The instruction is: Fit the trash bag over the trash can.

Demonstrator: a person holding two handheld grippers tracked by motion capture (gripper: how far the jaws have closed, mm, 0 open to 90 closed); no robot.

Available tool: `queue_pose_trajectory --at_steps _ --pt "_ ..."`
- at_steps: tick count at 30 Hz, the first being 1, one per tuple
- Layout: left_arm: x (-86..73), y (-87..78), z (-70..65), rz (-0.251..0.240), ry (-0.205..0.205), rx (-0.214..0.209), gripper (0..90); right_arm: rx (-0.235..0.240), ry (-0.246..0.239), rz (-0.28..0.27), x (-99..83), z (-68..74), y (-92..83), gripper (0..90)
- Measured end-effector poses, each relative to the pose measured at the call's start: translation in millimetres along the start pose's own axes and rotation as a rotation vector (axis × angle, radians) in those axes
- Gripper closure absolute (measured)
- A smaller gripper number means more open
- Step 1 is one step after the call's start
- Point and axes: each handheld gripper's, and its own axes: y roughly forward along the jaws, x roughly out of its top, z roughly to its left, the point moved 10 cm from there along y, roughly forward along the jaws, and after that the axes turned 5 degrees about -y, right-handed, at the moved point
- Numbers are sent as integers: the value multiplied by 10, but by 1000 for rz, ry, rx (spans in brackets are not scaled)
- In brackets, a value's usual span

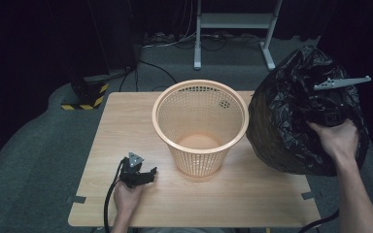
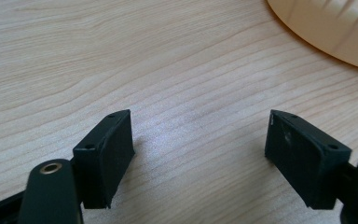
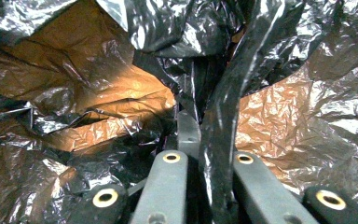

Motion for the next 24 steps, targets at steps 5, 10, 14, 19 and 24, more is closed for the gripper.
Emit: queue_pose_trajectory --at_steps 5,10,14,19,24 --pt "0 0 0 0 0 0 234 11 0 -10 43 12 -14 886" --pt "0 0 0 0 -1 0 234 16 -9 -16 94 25 -71 887" --pt "0 0 0 1 -1 0 234 13 -13 -22 139 25 -124 887" --pt "0 0 0 1 -1 0 234 15 -18 -28 195 38 -181 887" --pt "0 0 0 1 -1 0 234 21 -27 -33 258 65 -225 887"
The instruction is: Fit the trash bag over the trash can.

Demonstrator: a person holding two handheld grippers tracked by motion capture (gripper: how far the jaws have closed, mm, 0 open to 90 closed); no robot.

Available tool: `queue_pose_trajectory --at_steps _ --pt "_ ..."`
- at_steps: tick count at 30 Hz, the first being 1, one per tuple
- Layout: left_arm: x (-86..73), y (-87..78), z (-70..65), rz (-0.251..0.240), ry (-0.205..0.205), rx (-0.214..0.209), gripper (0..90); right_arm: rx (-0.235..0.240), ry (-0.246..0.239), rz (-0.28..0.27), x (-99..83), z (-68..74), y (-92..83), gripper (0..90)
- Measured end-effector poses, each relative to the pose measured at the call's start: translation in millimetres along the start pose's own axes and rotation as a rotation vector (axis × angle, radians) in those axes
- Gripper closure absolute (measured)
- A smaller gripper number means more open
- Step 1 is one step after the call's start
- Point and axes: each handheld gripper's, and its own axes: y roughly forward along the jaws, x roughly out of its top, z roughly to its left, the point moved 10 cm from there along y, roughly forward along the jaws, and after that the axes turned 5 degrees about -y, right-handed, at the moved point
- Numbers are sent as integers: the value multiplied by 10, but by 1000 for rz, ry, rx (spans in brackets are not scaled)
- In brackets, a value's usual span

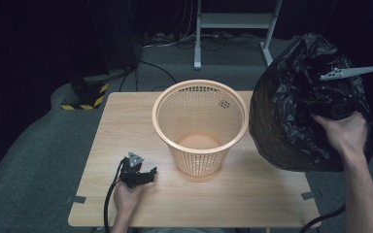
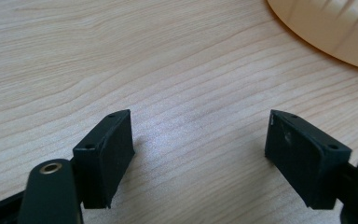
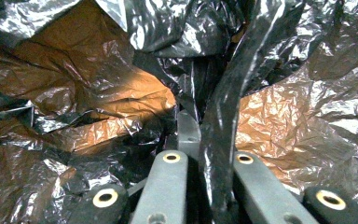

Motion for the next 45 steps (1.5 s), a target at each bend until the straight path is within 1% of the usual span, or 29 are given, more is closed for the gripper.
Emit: queue_pose_trajectory --at_steps 9,13,21,26,32,34,38,45 --pt "0 1 0 0 -1 0 235 13 -8 -18 116 46 -68 887" --pt "0 1 0 0 -1 0 234 31 -10 -26 173 84 -57 887" --pt "0 1 -2 0 -3 0 235 62 -38 -28 327 240 33 887" --pt "0 1 -1 0 -3 0 235 73 -46 -28 365 282 67 887" --pt "0 1 0 0 -2 1 235 90 -43 -31 397 324 101 887" --pt "0 1 0 0 -1 1 235 97 -48 -29 411 353 122 887" --pt "0 1 -1 0 -3 0 235 117 -53 -44 476 427 152 887" --pt "0 0 0 0 -2 1 235 139 -72 -39 547 549 256 887"
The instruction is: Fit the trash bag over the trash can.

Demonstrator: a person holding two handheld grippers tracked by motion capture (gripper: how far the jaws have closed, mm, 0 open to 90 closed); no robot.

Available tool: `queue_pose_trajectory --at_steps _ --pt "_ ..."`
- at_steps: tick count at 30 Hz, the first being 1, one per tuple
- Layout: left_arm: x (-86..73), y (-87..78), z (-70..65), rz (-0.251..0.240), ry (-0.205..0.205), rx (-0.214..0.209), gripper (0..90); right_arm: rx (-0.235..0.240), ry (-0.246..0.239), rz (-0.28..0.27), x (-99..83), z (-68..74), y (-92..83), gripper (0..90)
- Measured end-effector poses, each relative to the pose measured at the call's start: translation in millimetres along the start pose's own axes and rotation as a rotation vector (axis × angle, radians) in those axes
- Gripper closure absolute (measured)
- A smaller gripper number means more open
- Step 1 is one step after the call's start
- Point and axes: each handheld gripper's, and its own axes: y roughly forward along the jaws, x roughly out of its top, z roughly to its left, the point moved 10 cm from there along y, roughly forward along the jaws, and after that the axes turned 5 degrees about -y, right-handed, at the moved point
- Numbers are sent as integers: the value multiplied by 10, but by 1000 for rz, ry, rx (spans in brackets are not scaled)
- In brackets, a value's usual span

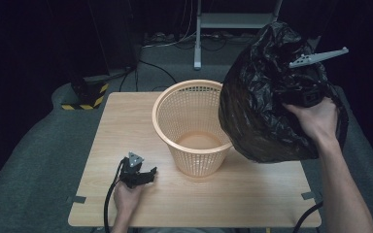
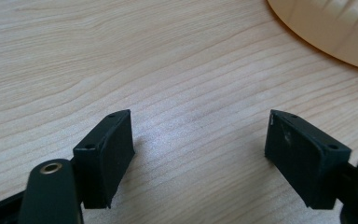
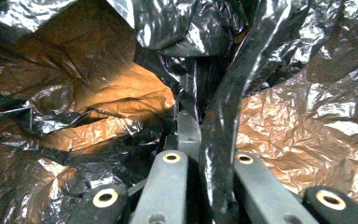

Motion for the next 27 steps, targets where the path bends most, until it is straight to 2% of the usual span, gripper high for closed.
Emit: queue_pose_trajectory --at_steps 27 --pt "0 0 -1 0 -2 -1 235 56 -39 17 129 206 239 887"
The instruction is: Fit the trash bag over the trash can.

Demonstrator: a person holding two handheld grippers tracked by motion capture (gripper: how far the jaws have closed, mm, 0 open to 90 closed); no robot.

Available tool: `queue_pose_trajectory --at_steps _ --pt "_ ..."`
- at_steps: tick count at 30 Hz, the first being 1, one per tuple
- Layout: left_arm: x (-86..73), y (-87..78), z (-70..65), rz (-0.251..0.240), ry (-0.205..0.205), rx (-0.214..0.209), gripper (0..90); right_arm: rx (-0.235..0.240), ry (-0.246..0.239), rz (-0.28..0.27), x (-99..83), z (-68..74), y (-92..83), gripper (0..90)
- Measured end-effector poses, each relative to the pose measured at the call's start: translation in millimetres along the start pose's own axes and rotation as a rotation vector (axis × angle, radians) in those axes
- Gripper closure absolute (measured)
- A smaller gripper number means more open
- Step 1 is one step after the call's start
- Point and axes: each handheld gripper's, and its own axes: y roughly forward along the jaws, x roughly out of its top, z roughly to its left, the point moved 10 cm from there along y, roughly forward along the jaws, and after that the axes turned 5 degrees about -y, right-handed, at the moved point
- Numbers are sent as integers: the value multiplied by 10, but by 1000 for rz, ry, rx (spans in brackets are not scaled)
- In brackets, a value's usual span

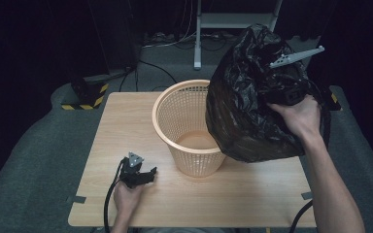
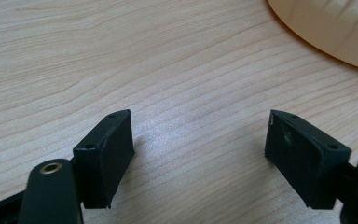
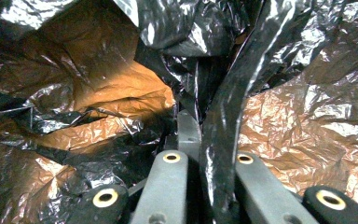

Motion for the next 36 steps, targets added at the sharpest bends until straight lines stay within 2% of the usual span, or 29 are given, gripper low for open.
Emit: queue_pose_trajectory --at_steps 19,36 --pt "0 0 0 0 0 0 235 41 -47 17 133 195 223 887" --pt "-1 -1 0 0 0 -1 235 62 -59 35 180 295 350 887"
